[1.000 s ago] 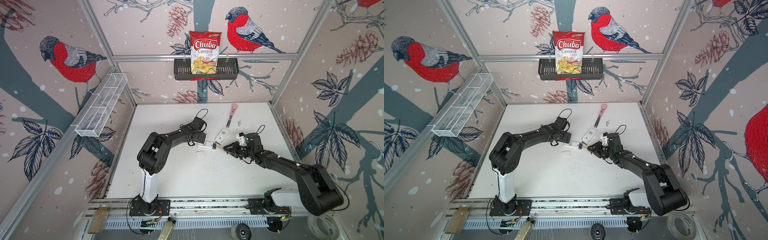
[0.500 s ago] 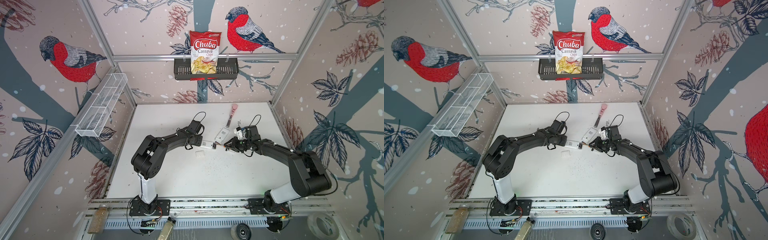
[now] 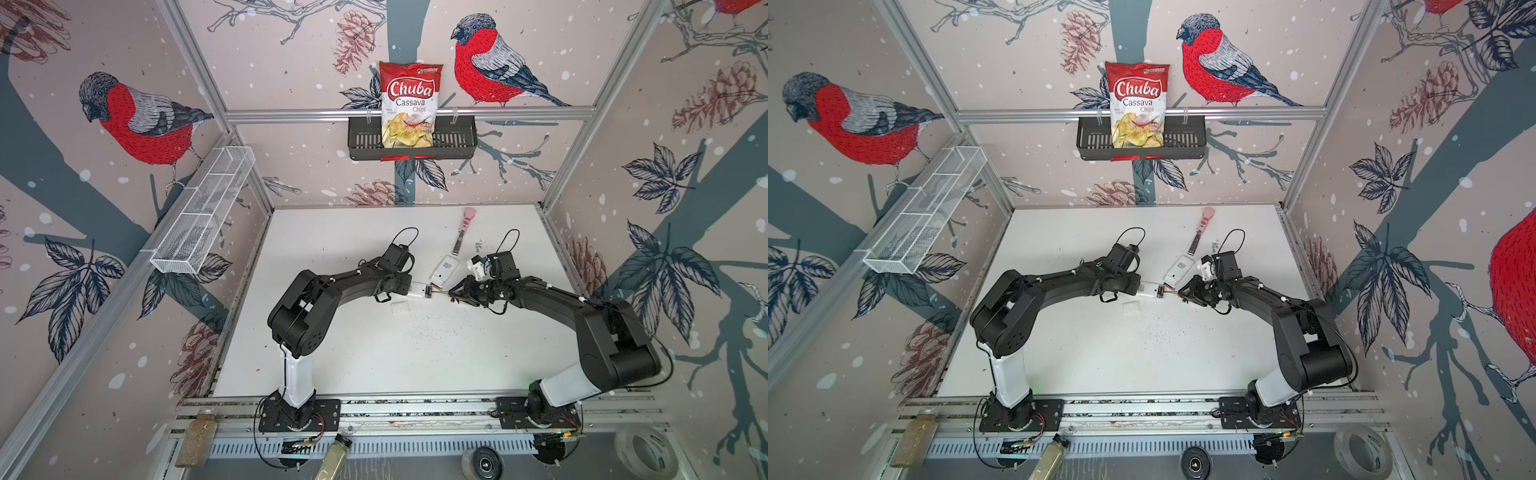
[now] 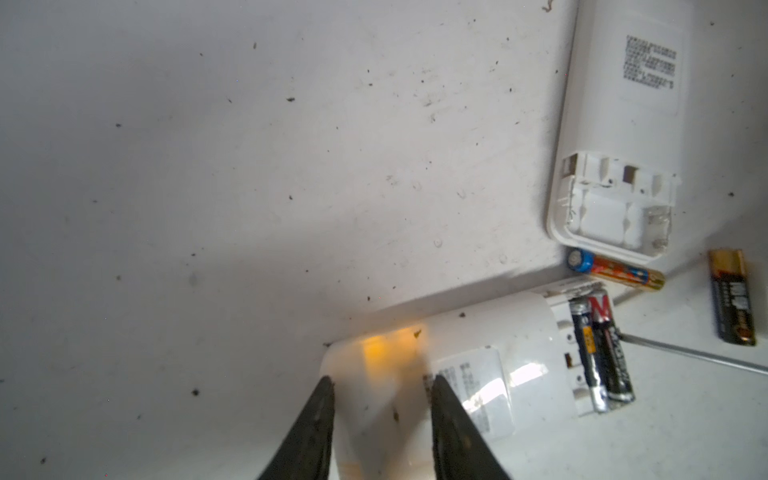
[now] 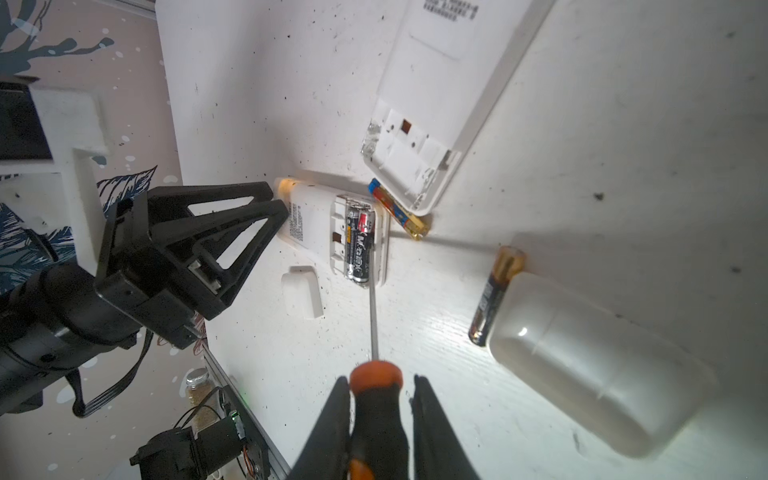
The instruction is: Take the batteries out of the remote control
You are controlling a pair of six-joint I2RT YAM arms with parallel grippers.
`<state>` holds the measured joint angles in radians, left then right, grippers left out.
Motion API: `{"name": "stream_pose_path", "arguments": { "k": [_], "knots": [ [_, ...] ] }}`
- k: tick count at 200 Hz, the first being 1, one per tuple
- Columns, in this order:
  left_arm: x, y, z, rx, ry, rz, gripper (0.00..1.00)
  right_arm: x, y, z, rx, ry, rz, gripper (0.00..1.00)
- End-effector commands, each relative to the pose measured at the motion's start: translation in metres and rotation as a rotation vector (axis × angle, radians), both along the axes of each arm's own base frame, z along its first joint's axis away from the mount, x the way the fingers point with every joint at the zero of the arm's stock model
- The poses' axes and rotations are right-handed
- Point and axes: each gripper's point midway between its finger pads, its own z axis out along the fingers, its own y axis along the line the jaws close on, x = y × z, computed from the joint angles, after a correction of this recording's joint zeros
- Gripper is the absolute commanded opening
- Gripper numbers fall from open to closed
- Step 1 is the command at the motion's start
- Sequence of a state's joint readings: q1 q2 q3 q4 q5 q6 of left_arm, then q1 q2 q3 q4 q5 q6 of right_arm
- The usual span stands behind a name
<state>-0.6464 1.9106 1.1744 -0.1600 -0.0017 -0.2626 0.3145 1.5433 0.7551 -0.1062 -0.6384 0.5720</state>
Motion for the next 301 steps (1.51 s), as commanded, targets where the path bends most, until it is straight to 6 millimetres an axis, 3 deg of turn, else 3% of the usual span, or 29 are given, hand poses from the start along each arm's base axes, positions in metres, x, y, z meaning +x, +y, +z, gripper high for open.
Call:
{"name": "stream_pose_path", "arguments": {
  "k": [1, 51, 121, 207, 301],
  "knots": [
    [-0.002, -0.006, -0.005, -0.028, 0.014, -0.012, 0.38, 0.001, 0.001, -0.002, -0.008, -0.006, 0.01, 0.0],
    [-0.002, -0.008, -0.013, -0.028, 0.025, -0.016, 0.37, 0.005, 0.007, 0.001, 0.022, -0.014, 0.021, 0.0],
    [-0.001, -0.009, -0.015, -0.029, 0.026, -0.017, 0.36, 0.004, 0.021, 0.024, 0.1, -0.055, 0.065, 0.0],
    [-0.001, -0.011, -0.015, -0.037, 0.028, -0.019, 0.35, 0.002, 0.001, 0.012, 0.046, -0.036, 0.027, 0.0],
    [-0.001, -0.011, -0.015, -0.04, 0.029, -0.018, 0.35, 0.003, 0.004, 0.002, 0.029, -0.02, 0.034, 0.0]
  ]
}}
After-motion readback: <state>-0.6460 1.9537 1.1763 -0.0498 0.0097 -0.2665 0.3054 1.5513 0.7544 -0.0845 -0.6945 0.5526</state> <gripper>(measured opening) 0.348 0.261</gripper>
